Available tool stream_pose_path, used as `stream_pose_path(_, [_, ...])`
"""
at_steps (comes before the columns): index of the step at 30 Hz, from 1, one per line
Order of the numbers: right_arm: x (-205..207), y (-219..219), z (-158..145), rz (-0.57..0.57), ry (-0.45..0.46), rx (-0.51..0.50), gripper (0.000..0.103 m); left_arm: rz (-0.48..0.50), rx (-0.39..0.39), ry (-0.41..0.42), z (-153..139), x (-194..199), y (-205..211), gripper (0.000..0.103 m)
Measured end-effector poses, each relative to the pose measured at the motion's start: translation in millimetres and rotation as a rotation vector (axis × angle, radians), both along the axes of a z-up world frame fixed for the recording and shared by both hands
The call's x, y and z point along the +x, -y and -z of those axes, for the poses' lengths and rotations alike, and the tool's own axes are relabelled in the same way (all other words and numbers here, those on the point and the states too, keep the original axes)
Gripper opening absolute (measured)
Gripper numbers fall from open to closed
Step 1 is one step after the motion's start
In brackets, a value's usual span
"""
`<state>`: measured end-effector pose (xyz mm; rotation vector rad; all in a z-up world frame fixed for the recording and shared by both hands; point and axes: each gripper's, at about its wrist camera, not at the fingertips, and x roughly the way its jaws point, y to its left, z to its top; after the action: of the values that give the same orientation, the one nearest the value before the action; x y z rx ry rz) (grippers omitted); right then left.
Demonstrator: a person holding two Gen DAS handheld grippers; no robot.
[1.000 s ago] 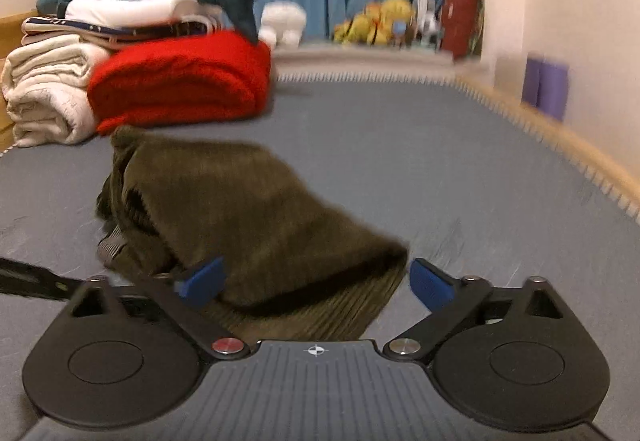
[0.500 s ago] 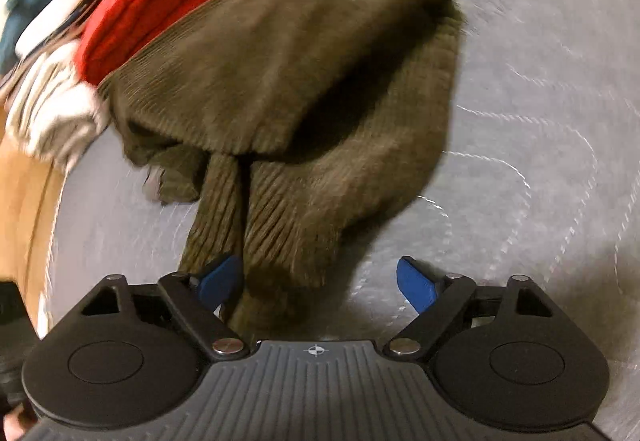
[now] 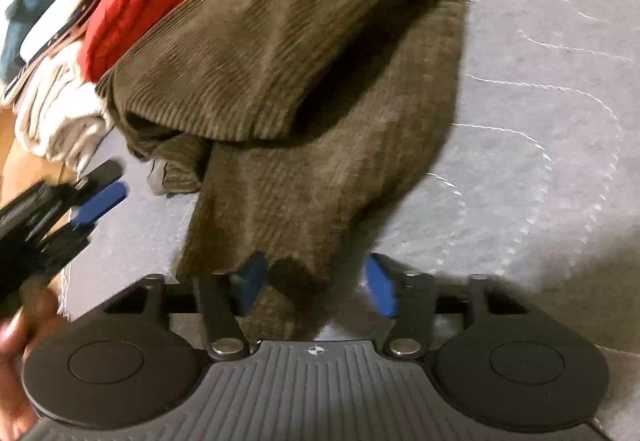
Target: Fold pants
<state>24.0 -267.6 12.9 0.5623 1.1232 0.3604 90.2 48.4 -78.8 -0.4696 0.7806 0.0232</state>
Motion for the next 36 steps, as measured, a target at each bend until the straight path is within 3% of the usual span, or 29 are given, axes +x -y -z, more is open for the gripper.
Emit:
stream_pose_path(5, [4.0, -18.2, -3.1, -0.042, 0.005, -0.041, 0.067, 0.005, -0.026, -0.035, 25.7, 35.9, 10.1, 0.042])
stream_pose_path(7, [4.5, -26.3, -3.1, -0.074, 0.021, -0.078, 0.033, 0.008, -0.014, -0.038, 33.1, 44.3, 15.1, 0.042])
stream_pose_path(9, [6.1, -31.3, -4.1, -0.094, 0.025, -0.090, 0.023, 0.031, 0.010, -0.044, 39.1, 50.9, 21.6, 0.038])
stream_pose_path(10, [6.6, -32.4, -5.8, -0.096, 0.036, -0.100, 0.016, 0.049, 0.035, -0.042, 39.0, 51.7, 25.1, 0.029])
stream_pose_path(13, [11.6, -30.9, -25.6, -0.087, 0.116, -0.112, 0.011, 0.089, 0.176, -0.019, 22.9, 52.0, 32.3, 0.012])
stream_pose_path(16, [11.1, -7.6, -68.9, -0.030, 0.331, -0.206, 0.011, 0.061, 0.282, 0.036, -4.6, 37.4, 28.2, 0.009])
stream_pose_path(18, [14.0, 18.3, -91.2, 0.039, 0.421, -0.243, 0.011, 0.010, 0.363, 0.080, -25.8, 23.0, 15.8, 0.008])
stream_pose_path(21, [20.5, 62.6, -104.8, 0.174, 0.456, -0.333, 0.011, -0.091, 0.447, 0.161, -60.4, -4.9, -17.4, 0.008])
stream_pose_path(25, [27.8, 116.5, -107.3, 0.351, 0.476, -0.517, 0.011, -0.115, 0.484, 0.214, -91.2, -39.6, -38.9, 0.008])
stream_pose_path(28, [34.1, 144.5, -100.3, 0.480, 0.458, -0.657, 0.011, -0.086, 0.470, 0.171, -94.9, -53.5, -41.0, 0.008])
stream_pose_path(32, [38.7, 176.1, -89.9, 0.676, 0.420, -0.844, 0.012, -0.054, 0.320, 0.004, -84.6, -71.1, -66.8, 0.009])
stream_pose_path(34, [42.5, 198.3, -75.1, 0.709, 0.346, -0.843, 0.015, 0.040, 0.317, -0.104, -71.8, -78.6, -60.5, 0.008])
stream_pose_path(36, [39.3, 213.2, -68.3, 0.734, 0.287, -0.739, 0.016, 0.161, 0.322, -0.161, -63.5, -94.0, -43.8, 0.005])
